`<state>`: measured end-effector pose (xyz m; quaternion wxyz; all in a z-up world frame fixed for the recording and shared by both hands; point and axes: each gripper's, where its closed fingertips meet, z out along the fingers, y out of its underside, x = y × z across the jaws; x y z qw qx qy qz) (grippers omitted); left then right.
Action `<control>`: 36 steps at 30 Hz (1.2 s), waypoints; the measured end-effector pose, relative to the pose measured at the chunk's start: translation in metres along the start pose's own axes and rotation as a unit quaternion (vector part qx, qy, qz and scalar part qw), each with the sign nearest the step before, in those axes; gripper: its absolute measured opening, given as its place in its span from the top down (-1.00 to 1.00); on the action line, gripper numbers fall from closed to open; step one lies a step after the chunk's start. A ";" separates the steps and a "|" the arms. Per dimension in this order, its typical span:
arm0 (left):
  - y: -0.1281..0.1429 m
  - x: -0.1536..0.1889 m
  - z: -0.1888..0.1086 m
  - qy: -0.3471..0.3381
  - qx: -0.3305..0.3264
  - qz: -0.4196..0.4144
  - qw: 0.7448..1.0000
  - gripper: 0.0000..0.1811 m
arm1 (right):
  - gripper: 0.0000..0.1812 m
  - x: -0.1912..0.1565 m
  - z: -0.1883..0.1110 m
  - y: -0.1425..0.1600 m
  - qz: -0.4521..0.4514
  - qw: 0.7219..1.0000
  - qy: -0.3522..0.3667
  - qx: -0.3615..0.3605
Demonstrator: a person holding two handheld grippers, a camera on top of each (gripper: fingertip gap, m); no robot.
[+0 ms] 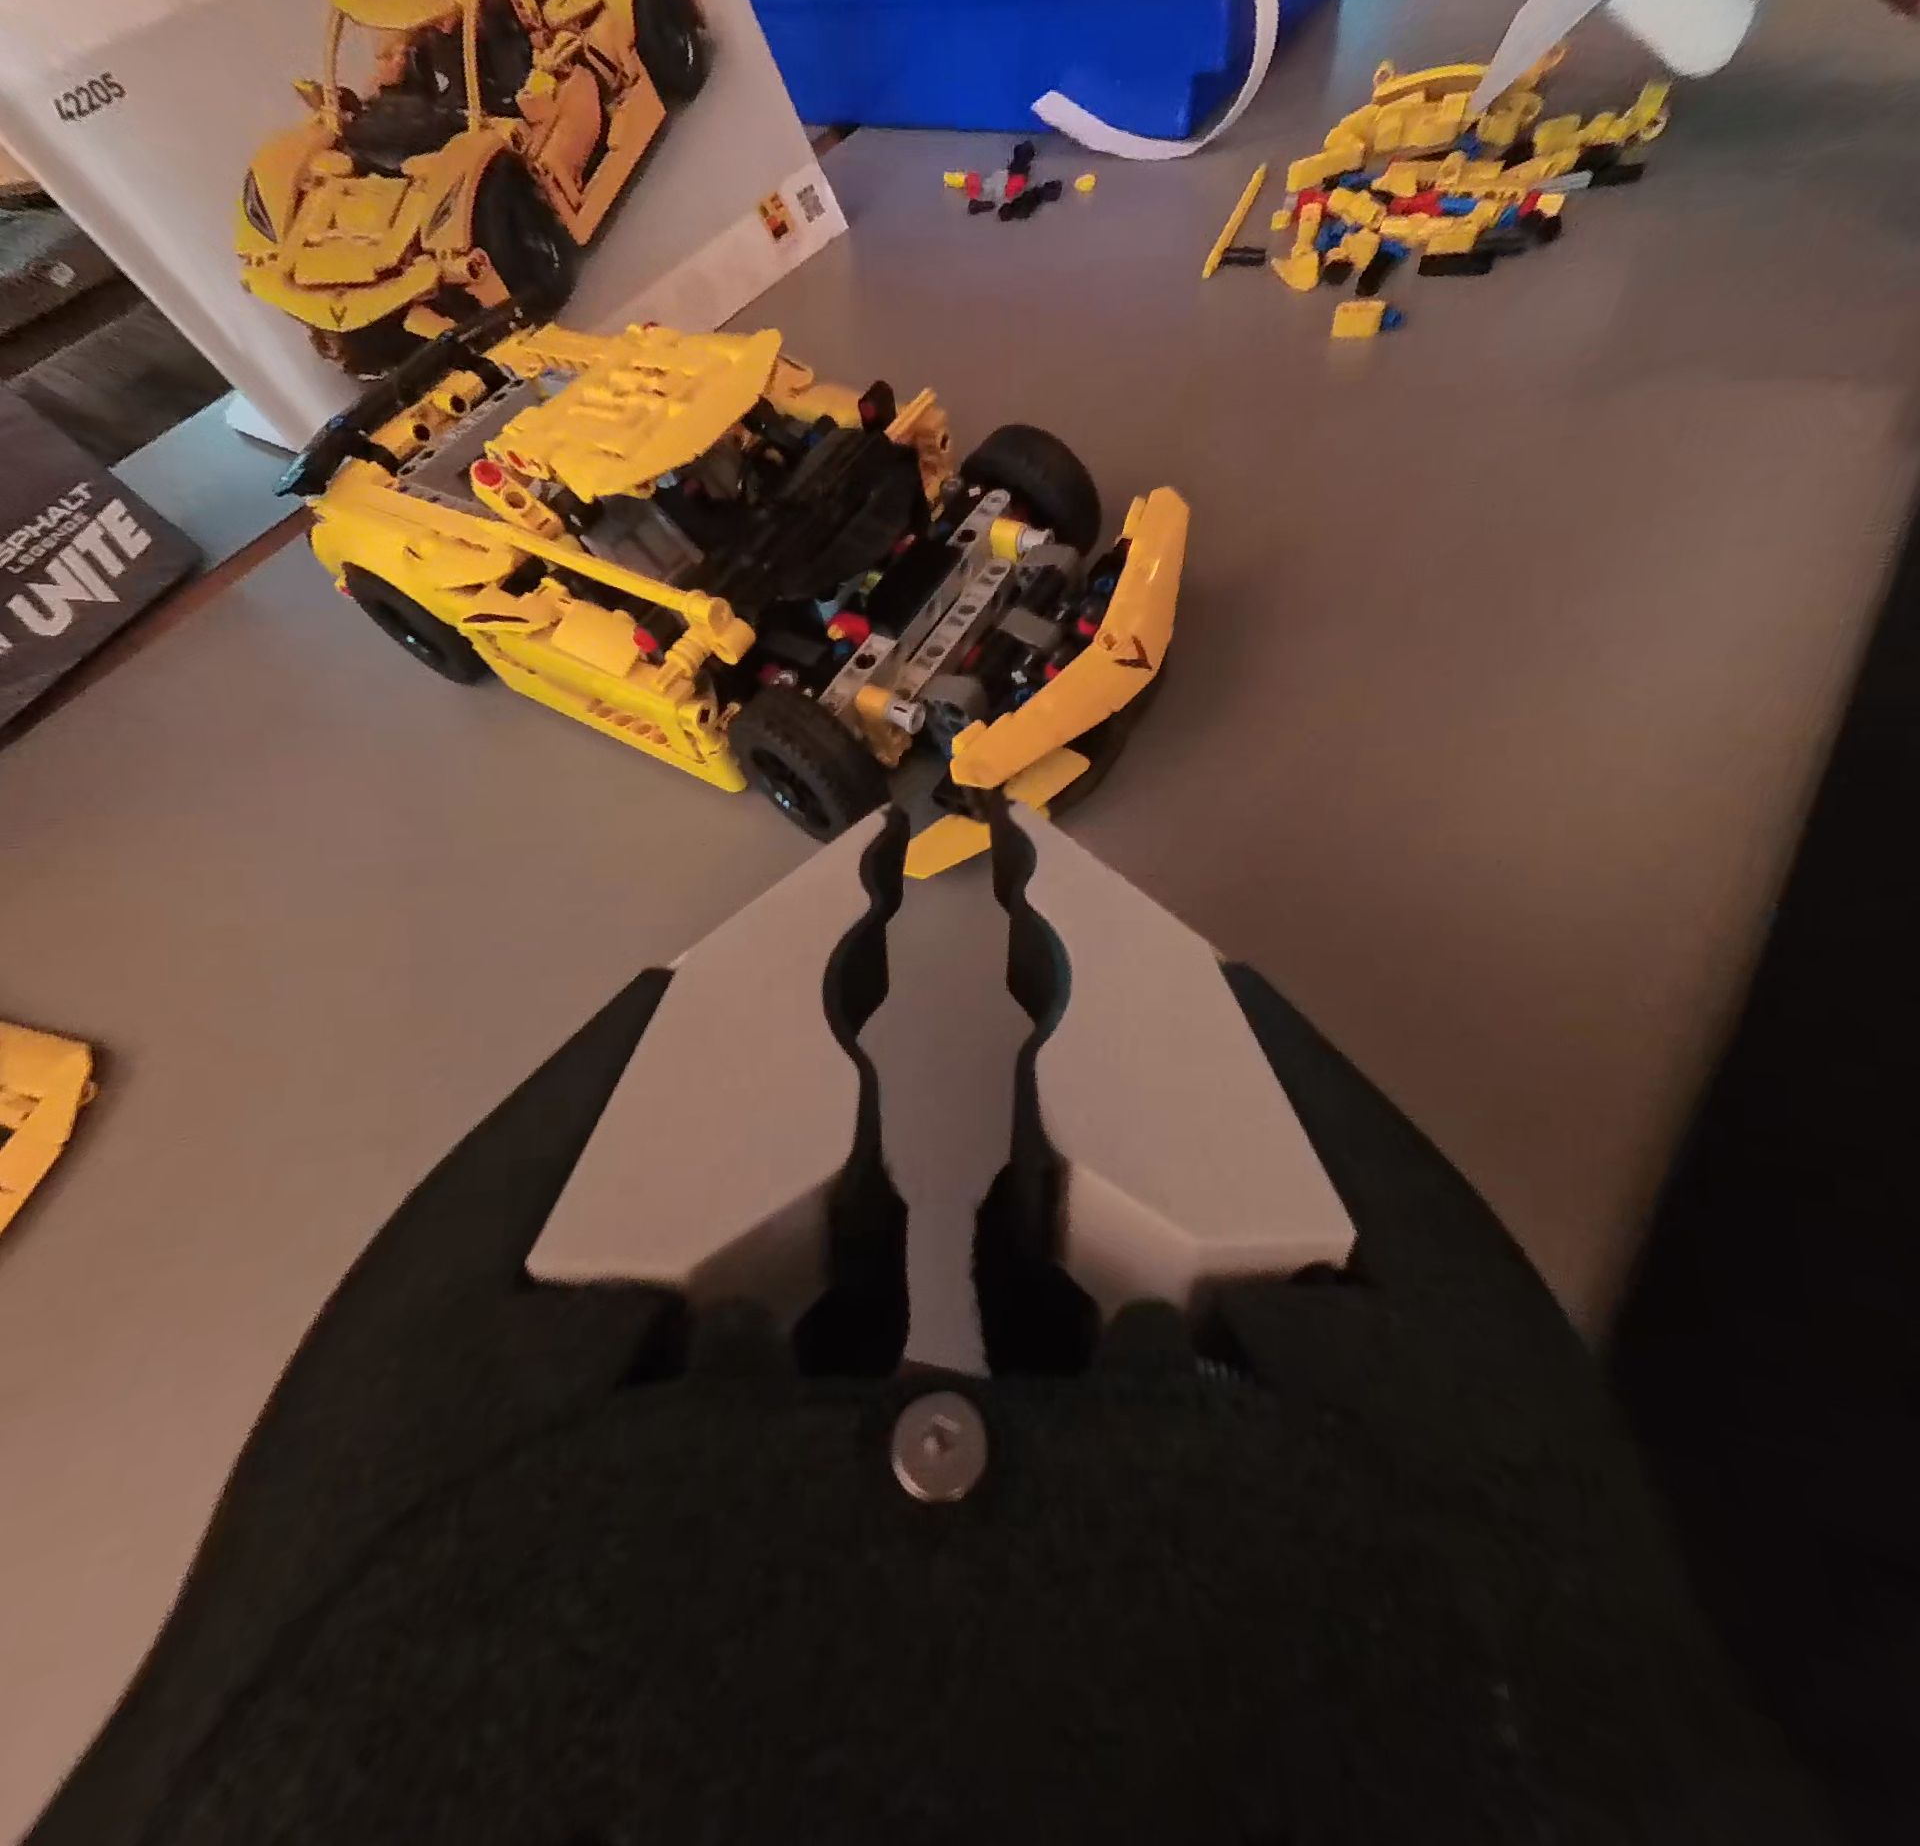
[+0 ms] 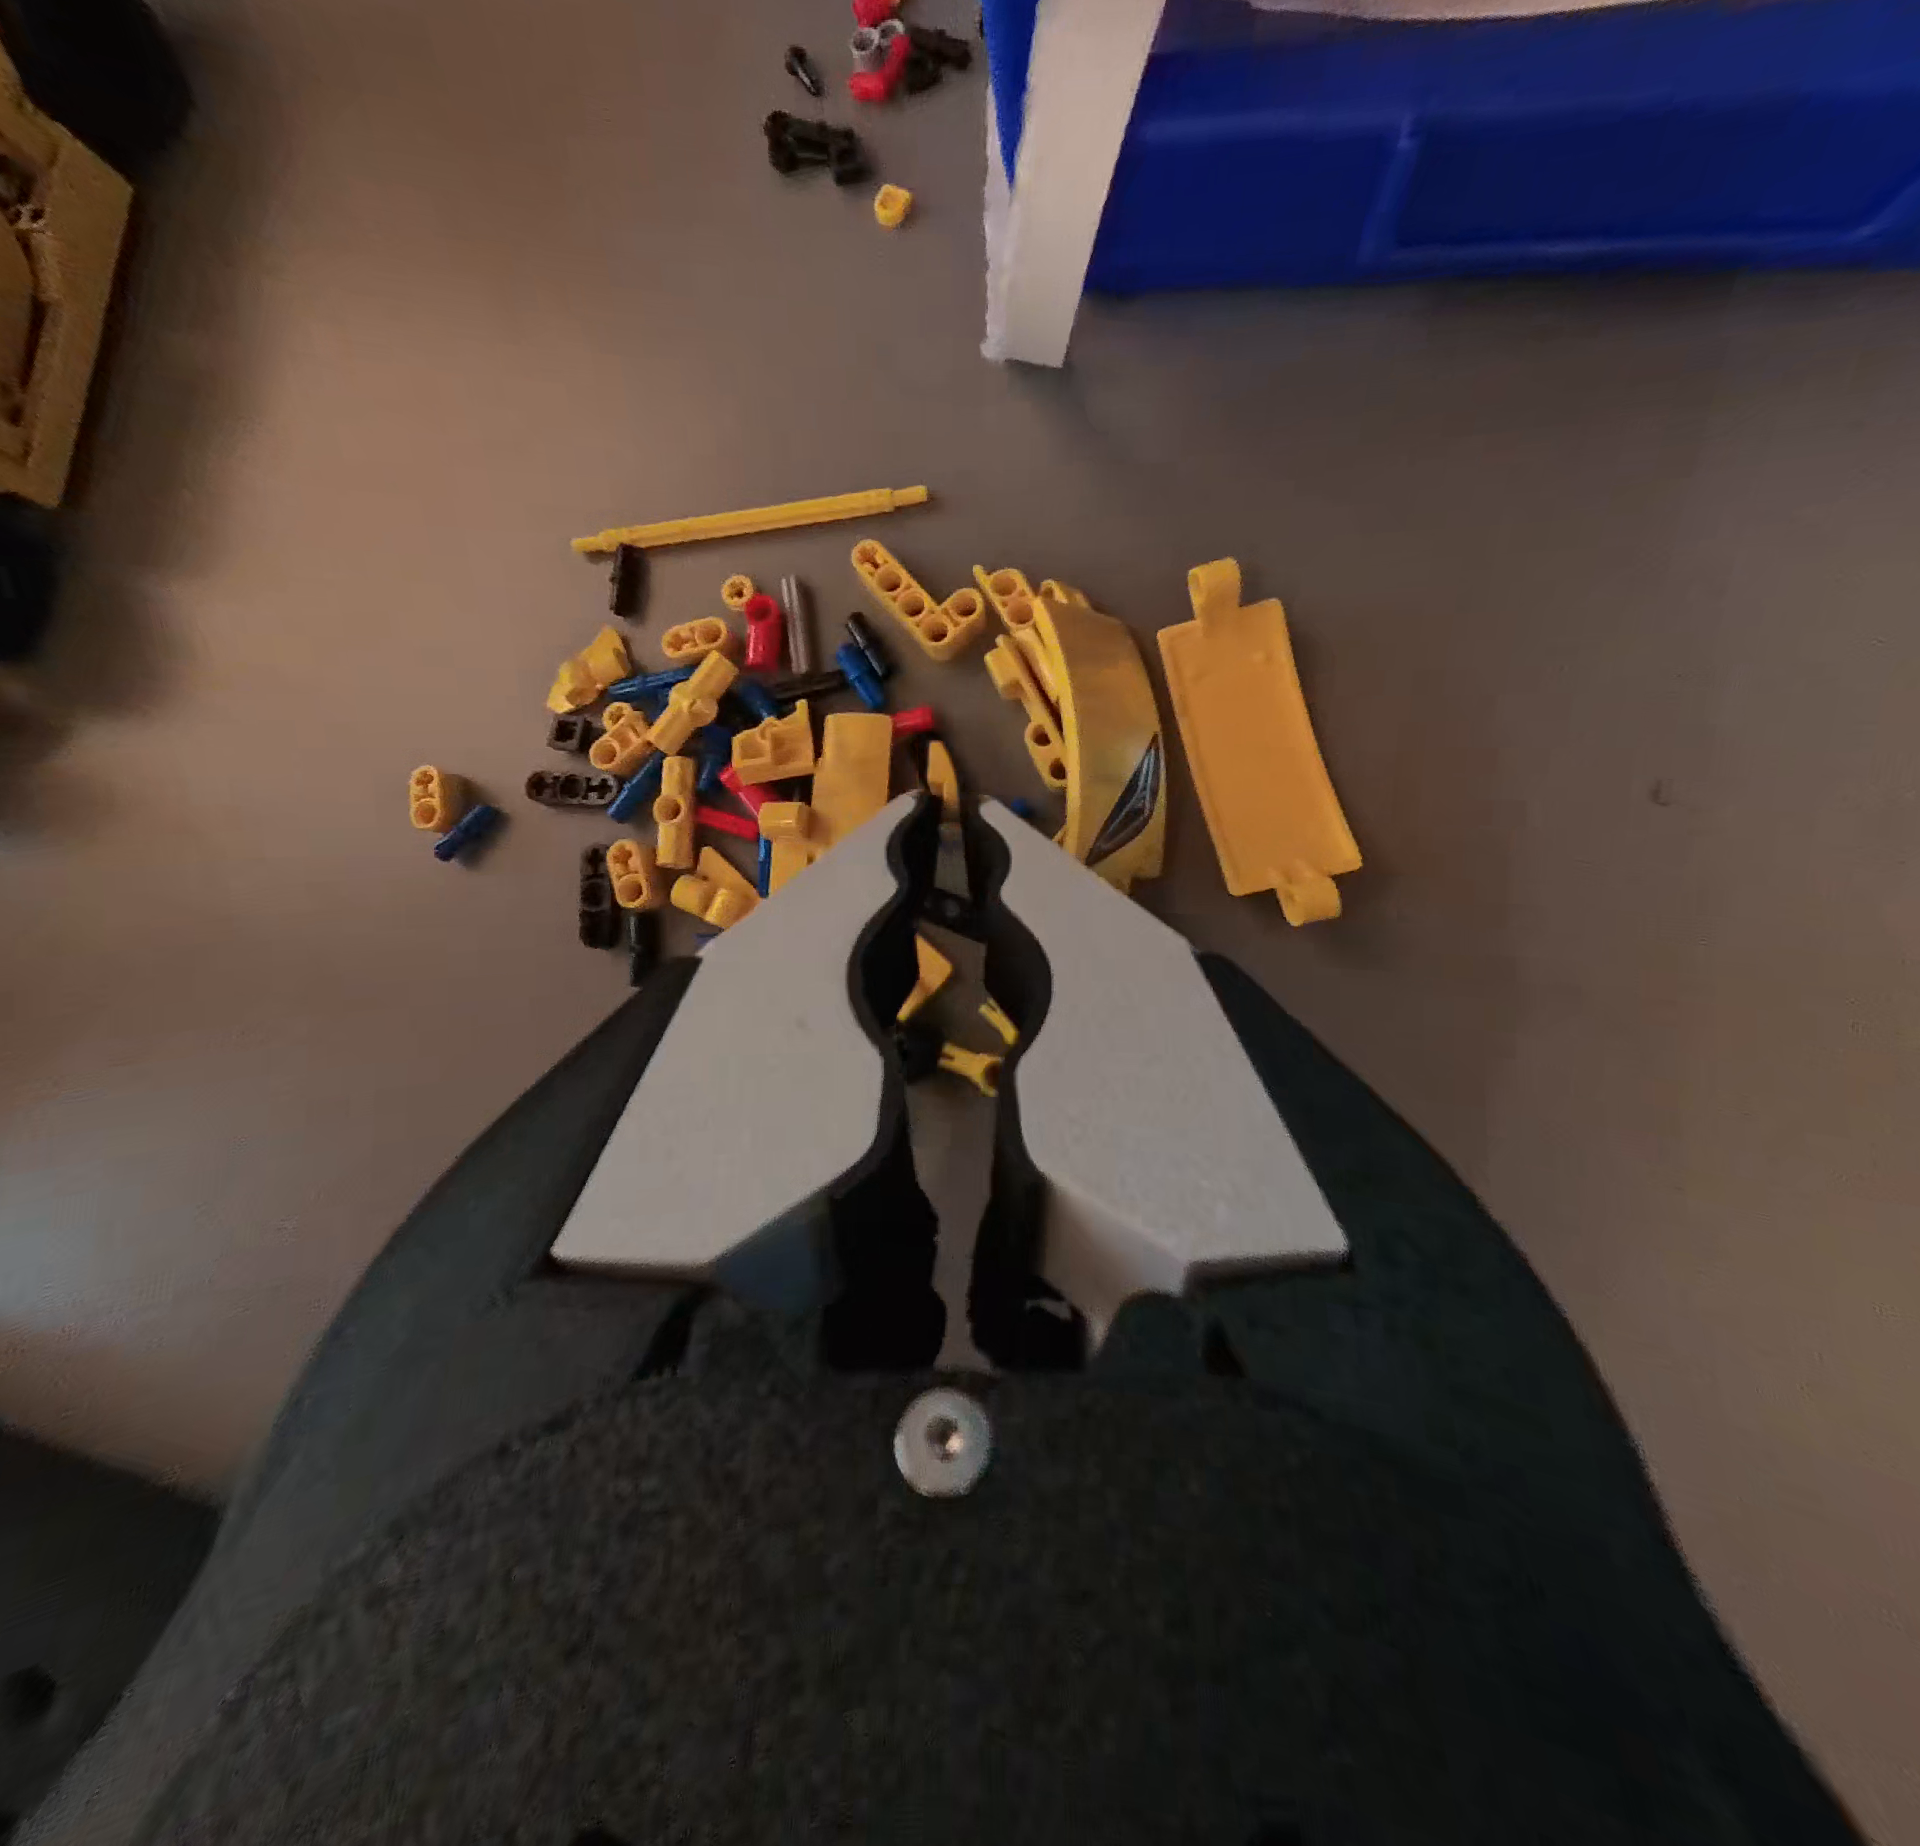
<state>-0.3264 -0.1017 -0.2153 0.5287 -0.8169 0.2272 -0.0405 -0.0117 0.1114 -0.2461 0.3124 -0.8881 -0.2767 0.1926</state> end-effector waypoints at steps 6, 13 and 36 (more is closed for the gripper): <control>0.006 -0.001 0.002 0.023 -0.014 -0.056 0.998 0.82 | 0.88 -0.017 -0.027 -0.023 -0.016 0.998 -0.031 0.048; -0.012 0.010 0.003 0.097 0.037 -0.135 0.985 0.57 | 0.32 -0.231 -0.004 -0.004 -0.070 0.933 -0.352 -0.027; 0.018 0.011 -0.019 0.141 -0.026 -0.230 0.963 0.66 | 0.27 -0.364 -0.014 0.043 0.005 0.811 -0.572 -0.125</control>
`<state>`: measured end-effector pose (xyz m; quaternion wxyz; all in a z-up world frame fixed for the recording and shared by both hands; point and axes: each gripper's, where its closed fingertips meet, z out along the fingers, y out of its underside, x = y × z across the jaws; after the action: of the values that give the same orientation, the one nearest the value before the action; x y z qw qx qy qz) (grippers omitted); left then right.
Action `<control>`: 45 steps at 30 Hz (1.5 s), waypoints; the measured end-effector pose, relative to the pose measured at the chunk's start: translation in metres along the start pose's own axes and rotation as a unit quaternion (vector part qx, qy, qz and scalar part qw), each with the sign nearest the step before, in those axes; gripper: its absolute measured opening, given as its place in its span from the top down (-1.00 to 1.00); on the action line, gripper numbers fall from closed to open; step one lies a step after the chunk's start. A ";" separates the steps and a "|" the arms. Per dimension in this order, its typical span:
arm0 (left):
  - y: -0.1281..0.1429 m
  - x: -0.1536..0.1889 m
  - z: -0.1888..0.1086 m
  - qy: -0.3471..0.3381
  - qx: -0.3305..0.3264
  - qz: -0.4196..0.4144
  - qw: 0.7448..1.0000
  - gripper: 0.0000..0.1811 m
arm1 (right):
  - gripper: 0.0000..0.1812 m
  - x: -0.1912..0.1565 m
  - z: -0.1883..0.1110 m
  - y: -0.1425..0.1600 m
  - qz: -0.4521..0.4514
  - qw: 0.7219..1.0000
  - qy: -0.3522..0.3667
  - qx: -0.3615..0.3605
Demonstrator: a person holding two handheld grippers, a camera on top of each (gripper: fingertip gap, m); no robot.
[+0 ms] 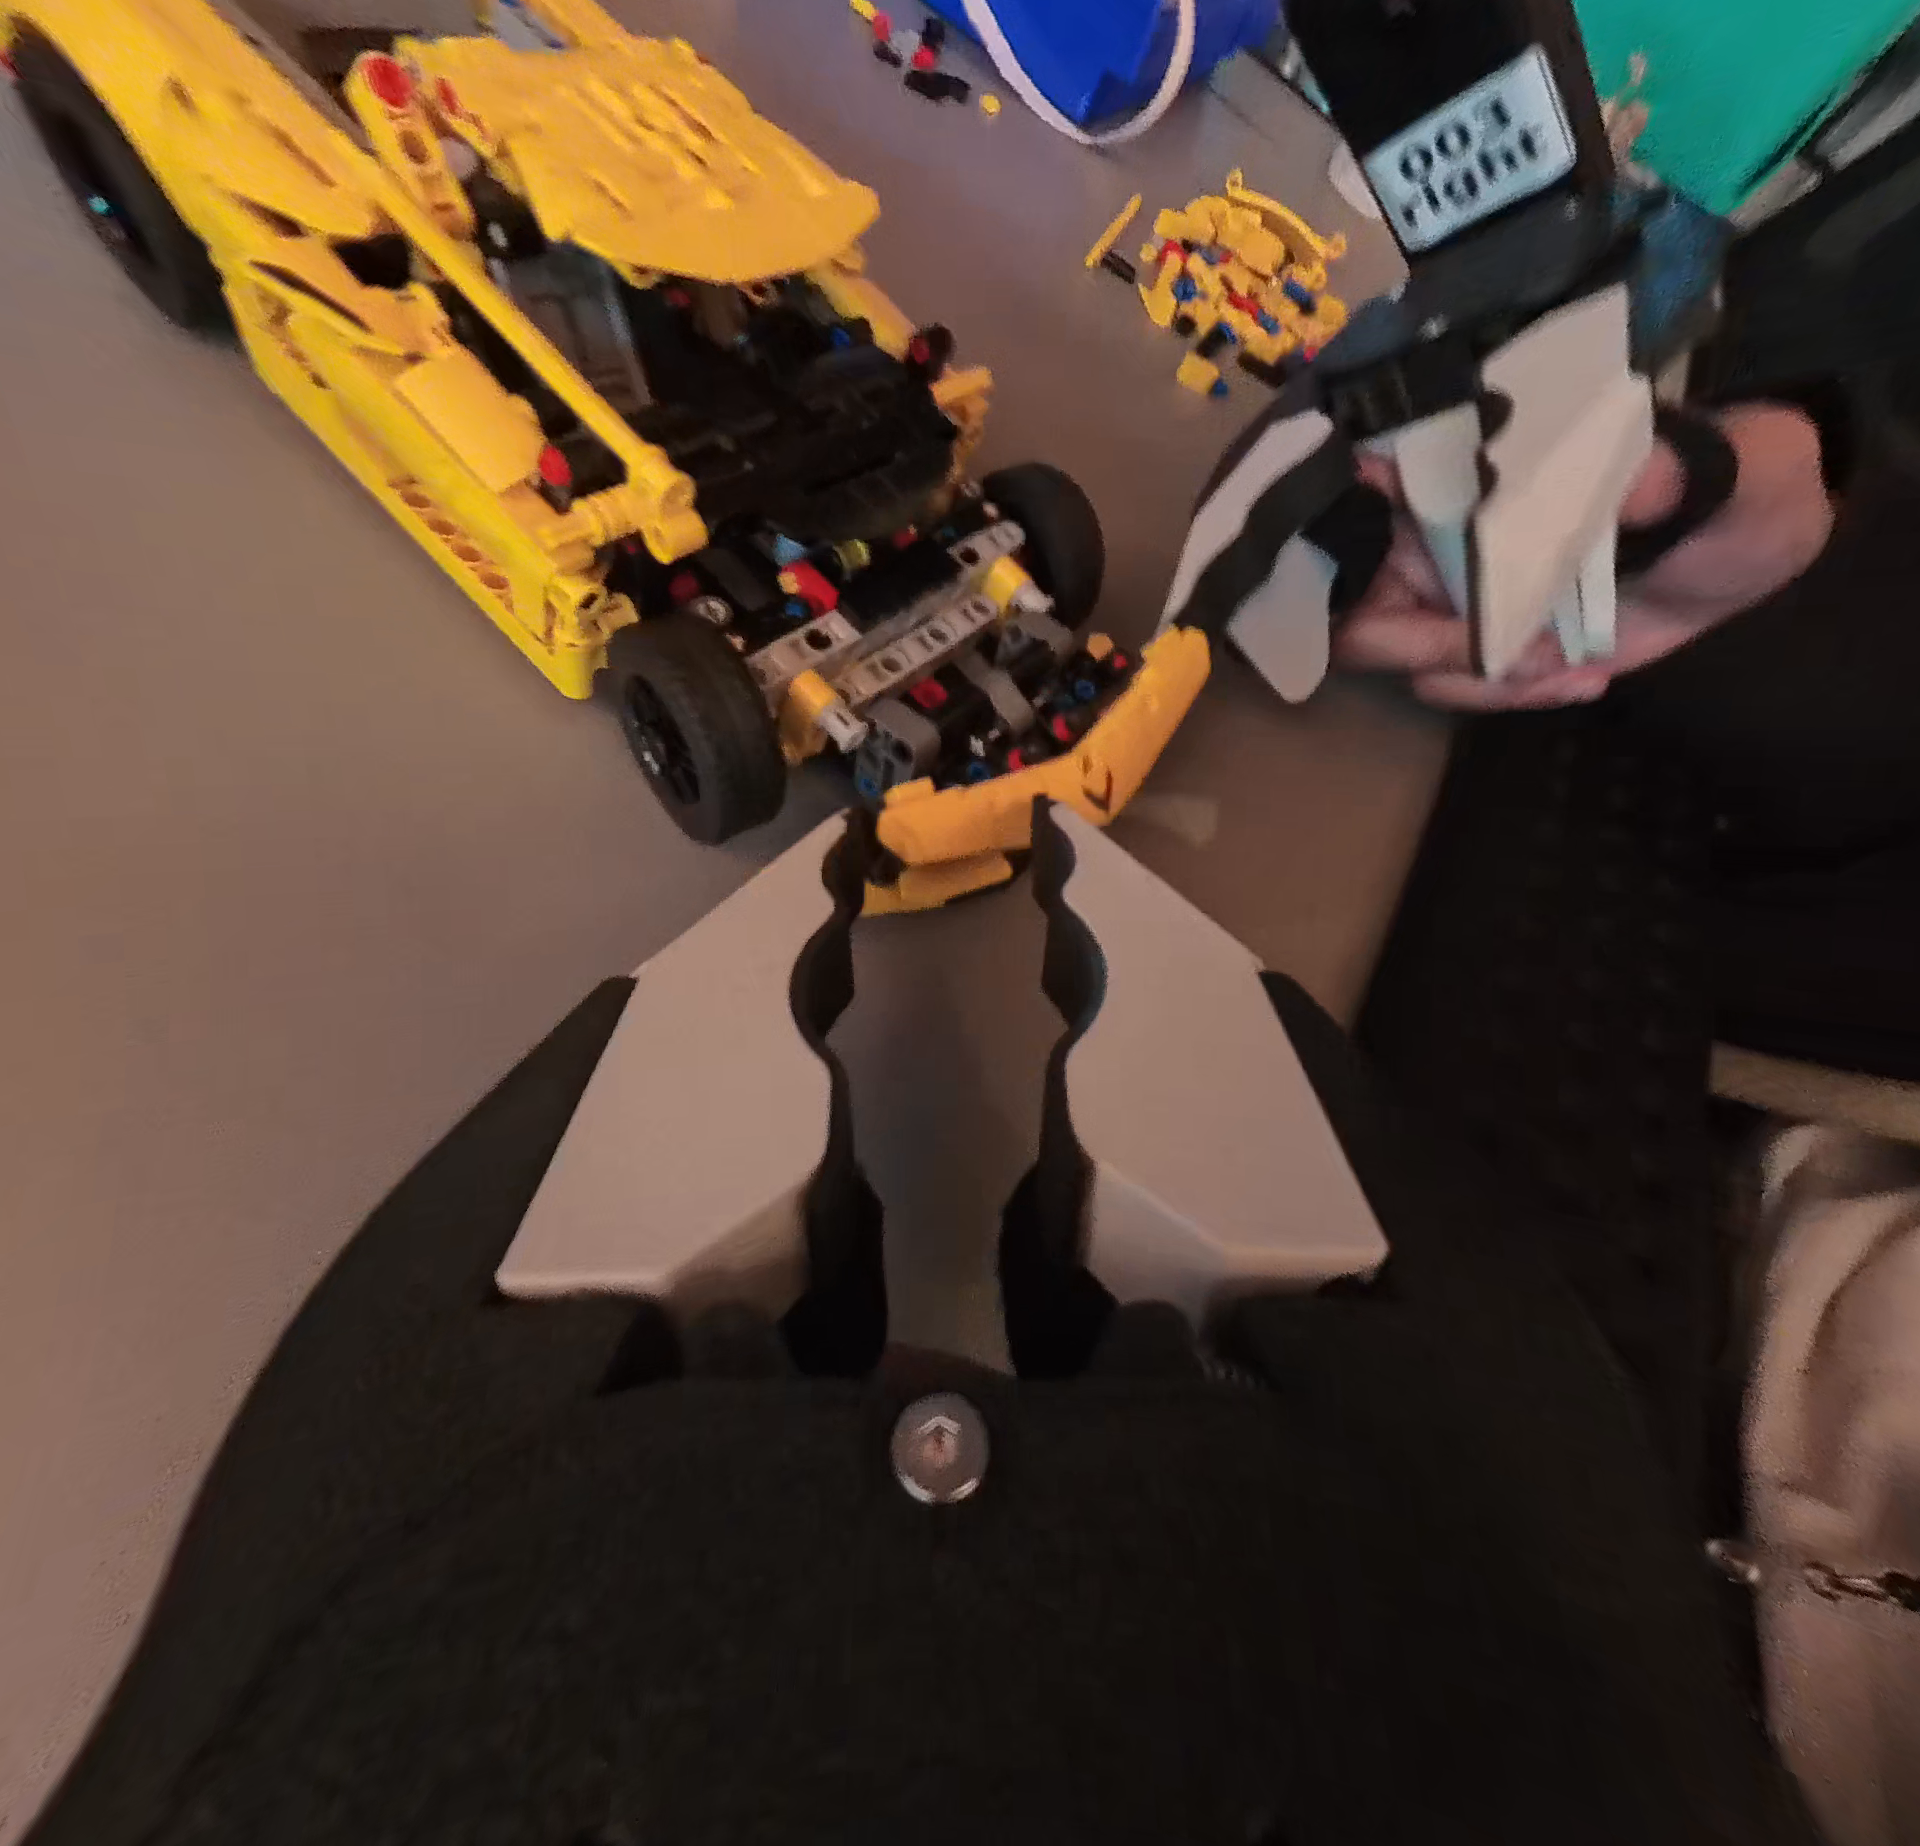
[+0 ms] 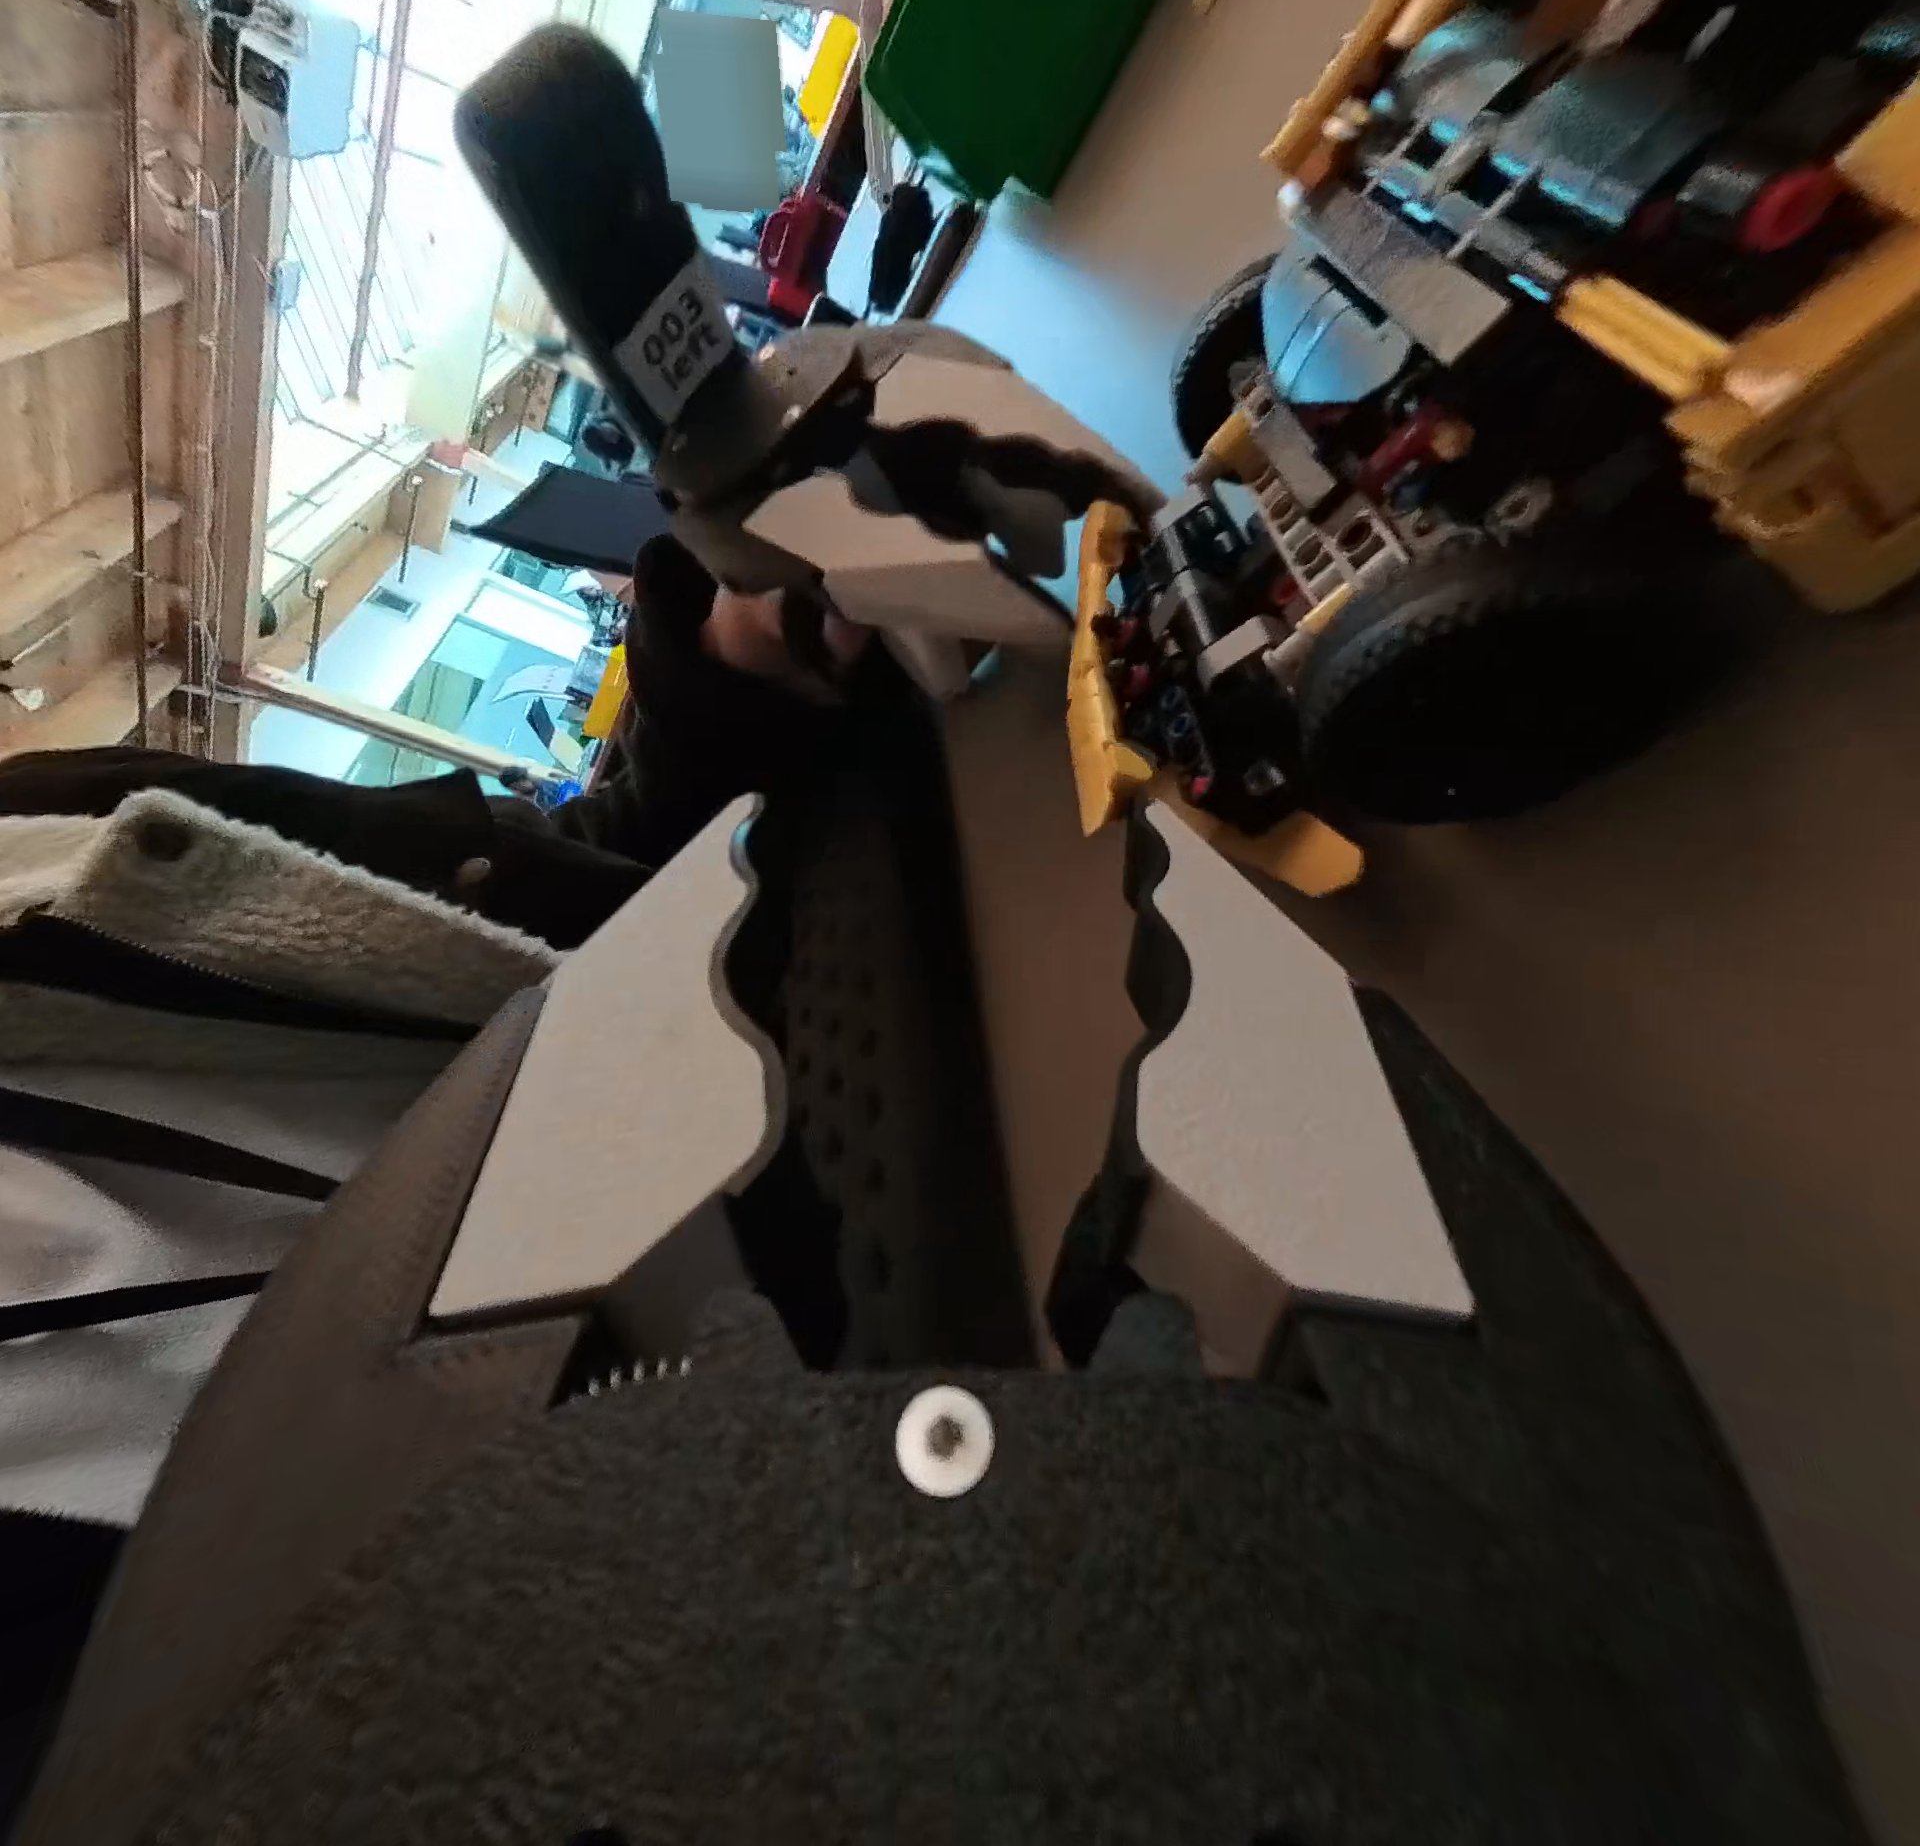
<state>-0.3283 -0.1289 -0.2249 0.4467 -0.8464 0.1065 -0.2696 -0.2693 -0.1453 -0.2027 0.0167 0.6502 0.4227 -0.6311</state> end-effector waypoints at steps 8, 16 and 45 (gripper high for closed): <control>-0.029 0.004 -0.035 0.030 0.068 0.011 0.997 0.89 | 0.47 -0.023 0.056 0.034 -0.076 0.992 0.002 -0.102; 0.008 -0.042 -0.055 -0.120 -0.009 0.087 0.989 0.61 | 0.61 -0.002 0.020 0.006 -0.222 0.962 0.159 -0.017; 0.007 -0.046 -0.043 -0.213 -0.002 0.101 0.972 0.85 | 0.51 0.036 -0.010 0.030 -0.257 0.918 0.278 -0.121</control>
<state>-0.3896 -0.1433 -0.2274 0.4821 -0.8702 0.0949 -0.0363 -0.2499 -0.1398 -0.2463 -0.1859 0.6612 0.6361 -0.3516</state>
